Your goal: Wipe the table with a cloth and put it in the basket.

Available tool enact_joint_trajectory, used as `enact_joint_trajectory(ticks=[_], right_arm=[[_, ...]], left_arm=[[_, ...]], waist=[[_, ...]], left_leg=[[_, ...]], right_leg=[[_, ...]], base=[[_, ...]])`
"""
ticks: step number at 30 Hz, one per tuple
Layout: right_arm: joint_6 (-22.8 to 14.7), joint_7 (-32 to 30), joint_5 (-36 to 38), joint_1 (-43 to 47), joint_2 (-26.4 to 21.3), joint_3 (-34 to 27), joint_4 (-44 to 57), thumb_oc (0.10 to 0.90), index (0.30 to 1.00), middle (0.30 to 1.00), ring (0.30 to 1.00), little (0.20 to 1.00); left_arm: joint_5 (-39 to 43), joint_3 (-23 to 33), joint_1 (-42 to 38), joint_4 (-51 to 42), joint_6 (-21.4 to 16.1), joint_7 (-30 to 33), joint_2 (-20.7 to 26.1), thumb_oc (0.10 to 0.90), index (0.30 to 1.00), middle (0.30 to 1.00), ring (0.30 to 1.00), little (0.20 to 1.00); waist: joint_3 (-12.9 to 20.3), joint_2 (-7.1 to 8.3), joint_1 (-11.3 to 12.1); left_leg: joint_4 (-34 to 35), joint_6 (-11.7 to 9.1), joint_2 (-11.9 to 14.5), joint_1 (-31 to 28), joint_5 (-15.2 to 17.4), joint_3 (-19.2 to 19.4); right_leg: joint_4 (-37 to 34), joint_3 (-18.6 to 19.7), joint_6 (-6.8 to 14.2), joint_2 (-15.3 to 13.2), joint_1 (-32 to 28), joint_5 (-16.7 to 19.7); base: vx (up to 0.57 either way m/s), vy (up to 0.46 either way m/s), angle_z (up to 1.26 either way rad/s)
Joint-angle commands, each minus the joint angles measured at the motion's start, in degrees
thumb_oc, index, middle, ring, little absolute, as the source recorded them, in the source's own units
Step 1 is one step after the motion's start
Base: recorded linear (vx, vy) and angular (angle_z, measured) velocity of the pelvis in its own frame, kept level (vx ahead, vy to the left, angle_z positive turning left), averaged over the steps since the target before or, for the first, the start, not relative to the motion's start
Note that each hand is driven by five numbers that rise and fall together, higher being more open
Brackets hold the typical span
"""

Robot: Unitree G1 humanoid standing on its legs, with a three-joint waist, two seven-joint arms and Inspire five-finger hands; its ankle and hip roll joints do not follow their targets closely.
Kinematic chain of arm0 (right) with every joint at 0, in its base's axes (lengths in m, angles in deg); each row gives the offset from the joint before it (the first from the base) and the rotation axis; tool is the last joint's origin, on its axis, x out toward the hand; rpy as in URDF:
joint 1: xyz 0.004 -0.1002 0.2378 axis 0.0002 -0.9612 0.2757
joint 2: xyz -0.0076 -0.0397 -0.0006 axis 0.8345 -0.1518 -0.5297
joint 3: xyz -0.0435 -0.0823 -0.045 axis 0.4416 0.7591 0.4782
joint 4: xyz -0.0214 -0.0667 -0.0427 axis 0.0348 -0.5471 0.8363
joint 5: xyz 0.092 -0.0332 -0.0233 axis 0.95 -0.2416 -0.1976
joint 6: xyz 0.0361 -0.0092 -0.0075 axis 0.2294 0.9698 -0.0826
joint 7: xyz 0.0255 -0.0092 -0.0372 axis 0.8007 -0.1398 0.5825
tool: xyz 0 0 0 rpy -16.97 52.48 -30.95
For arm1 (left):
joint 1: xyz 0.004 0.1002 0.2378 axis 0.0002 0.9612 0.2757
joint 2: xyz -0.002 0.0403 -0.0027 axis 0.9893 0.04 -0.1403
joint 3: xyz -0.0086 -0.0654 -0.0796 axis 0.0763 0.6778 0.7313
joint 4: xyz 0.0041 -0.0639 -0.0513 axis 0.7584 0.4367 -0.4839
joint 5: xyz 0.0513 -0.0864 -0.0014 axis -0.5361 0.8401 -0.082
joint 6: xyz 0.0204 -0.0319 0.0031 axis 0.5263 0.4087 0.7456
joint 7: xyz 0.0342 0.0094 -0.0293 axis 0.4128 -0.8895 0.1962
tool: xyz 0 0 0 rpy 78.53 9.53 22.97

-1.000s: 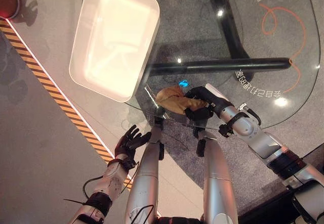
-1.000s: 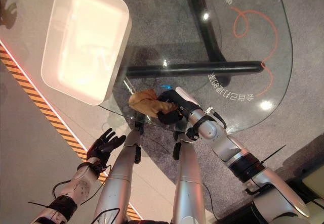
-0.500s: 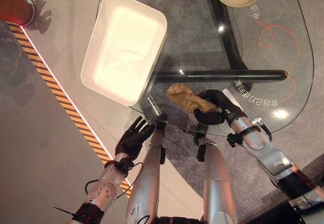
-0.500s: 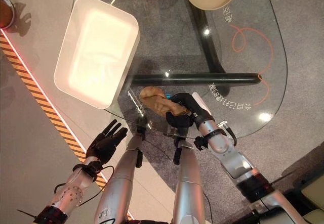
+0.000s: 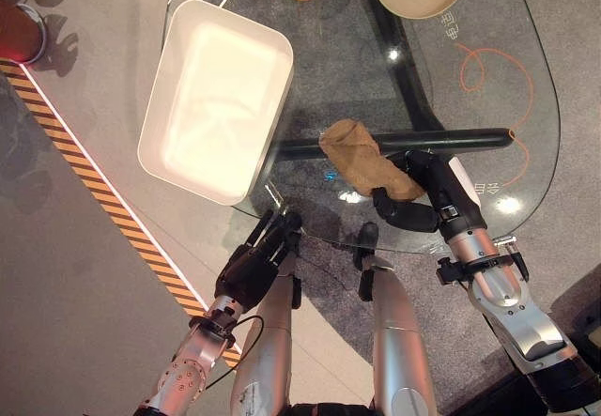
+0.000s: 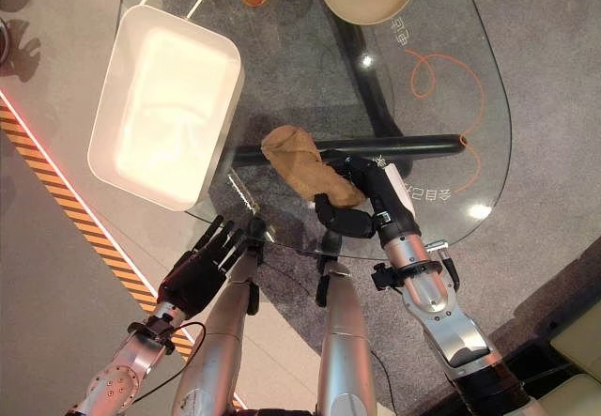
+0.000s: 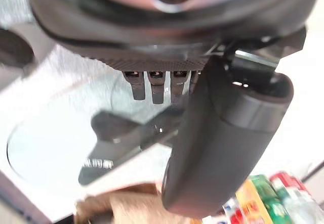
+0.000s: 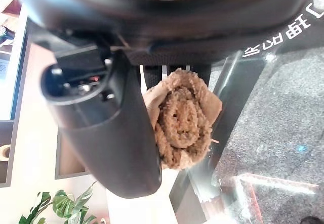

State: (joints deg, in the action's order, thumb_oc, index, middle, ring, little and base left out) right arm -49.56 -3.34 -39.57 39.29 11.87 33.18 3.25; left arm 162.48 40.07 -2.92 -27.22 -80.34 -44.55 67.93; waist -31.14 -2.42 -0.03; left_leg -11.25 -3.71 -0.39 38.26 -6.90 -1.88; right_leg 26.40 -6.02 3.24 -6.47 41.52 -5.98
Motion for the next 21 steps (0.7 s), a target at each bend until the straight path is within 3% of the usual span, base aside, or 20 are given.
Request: enact_joint_trajectory(ticks=[1,12,21], right_arm=[[-10.34,1.38,1.21,1.36,-2.34,-2.09,15.19,0.100,0.300,0.300,0.300,0.200],[-8.90,8.14,2.45,6.18,-2.53,6.25,16.87,0.100,0.300,0.300,0.300,0.200],[-6.29,6.87,0.26,12.29,-2.17,11.98,16.09,0.100,0.300,0.300,0.300,0.200]], left_arm=[[4.71,1.34,4.68,-7.46,0.02,-5.40,1.60,0.800,0.900,0.900,0.900,0.900],[6.69,-0.66,-0.98,-10.89,-2.00,-5.62,1.91,0.800,0.900,0.900,0.900,0.900],[6.16,-2.73,-6.29,-11.17,-1.26,-0.97,2.04,0.800,0.900,0.900,0.900,0.900]], waist=[[1.34,1.43,-0.15],[1.34,1.91,-0.55],[1.34,2.15,-0.52]], left_leg=[[-7.55,3.40,-2.62,0.05,8.44,6.03],[-7.89,3.35,-2.72,0.90,8.19,6.34],[-8.41,3.19,-3.07,1.46,7.91,6.11]], right_leg=[[-9.21,-1.98,1.78,2.91,-3.28,6.82],[-9.13,-1.21,1.74,3.18,-2.41,6.99],[-9.05,-0.82,1.81,3.21,-2.01,7.30]], base=[[0.00,0.000,0.00],[0.00,0.004,-0.02],[0.00,0.000,0.00]])
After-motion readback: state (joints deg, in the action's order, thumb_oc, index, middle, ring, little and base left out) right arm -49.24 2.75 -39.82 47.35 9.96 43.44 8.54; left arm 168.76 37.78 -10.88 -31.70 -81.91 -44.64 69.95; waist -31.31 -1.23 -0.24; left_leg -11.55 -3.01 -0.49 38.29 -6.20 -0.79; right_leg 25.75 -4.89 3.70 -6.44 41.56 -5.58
